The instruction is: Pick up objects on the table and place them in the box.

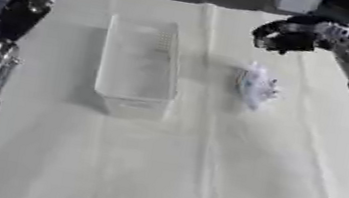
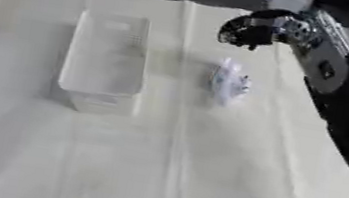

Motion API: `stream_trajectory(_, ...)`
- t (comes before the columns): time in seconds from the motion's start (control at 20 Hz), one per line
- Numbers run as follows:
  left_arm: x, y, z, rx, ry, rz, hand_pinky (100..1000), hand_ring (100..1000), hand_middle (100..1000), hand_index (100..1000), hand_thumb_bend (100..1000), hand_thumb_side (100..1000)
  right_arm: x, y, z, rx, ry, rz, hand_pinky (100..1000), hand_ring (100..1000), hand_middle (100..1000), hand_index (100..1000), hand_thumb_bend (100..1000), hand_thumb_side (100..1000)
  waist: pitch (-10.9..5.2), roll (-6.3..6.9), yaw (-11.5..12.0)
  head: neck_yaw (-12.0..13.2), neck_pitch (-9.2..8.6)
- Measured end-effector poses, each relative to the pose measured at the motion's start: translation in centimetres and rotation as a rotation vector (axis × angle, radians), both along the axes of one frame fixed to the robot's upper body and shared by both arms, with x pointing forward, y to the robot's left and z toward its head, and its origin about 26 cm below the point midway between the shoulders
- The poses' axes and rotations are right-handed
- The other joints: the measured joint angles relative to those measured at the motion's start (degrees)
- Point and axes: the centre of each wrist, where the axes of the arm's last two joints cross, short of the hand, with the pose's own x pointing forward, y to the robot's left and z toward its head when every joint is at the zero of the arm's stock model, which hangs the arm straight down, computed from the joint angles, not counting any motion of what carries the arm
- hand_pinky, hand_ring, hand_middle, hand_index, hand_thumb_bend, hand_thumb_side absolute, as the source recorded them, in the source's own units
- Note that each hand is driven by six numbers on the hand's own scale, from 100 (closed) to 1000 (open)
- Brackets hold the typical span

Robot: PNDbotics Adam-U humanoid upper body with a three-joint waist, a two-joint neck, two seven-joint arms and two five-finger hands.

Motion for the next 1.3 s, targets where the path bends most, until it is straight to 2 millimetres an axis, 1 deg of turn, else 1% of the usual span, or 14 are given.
stream_trajectory(0.15,0.0,0.0,0.0,0.000,0.000,0.000,865,917,927,856,104,913,0.1,0.1,-0.6,0.000,0.025,0.005,882,909,993,1000,100,949,-0.01,0.01,0.00,0.00,0.00)
stream_trajectory(0.45,0.0,0.0,0.0,0.001,-0.001,-0.002,866,917,927,856,104,912,0.4,0.1,-1.5,-0.010,0.063,-0.005,916,935,1000,1000,100,928,-0.01,0.00,-0.07,0.00,0.00)
stream_trajectory(0.6,0.0,0.0,-0.1,0.002,0.002,-0.002,867,919,928,856,105,913,0.6,0.4,-1.6,-0.010,0.083,-0.013,922,938,1000,1000,100,908,-0.02,-0.07,-0.15,0.00,0.00)
stream_trajectory(0.85,0.0,0.1,-0.1,0.003,0.003,-0.002,868,919,928,856,105,912,0.6,0.8,-1.9,0.000,0.115,-0.021,920,936,1000,1000,100,908,-0.35,-0.32,-0.23,0.00,0.00)
stream_trajectory(1.3,-0.1,0.1,-0.3,0.004,0.009,-0.002,869,918,928,856,105,911,0.4,1.2,-2.0,0.028,0.137,-0.016,921,931,1000,1000,100,919,-0.36,-0.33,-0.30,0.00,0.00)
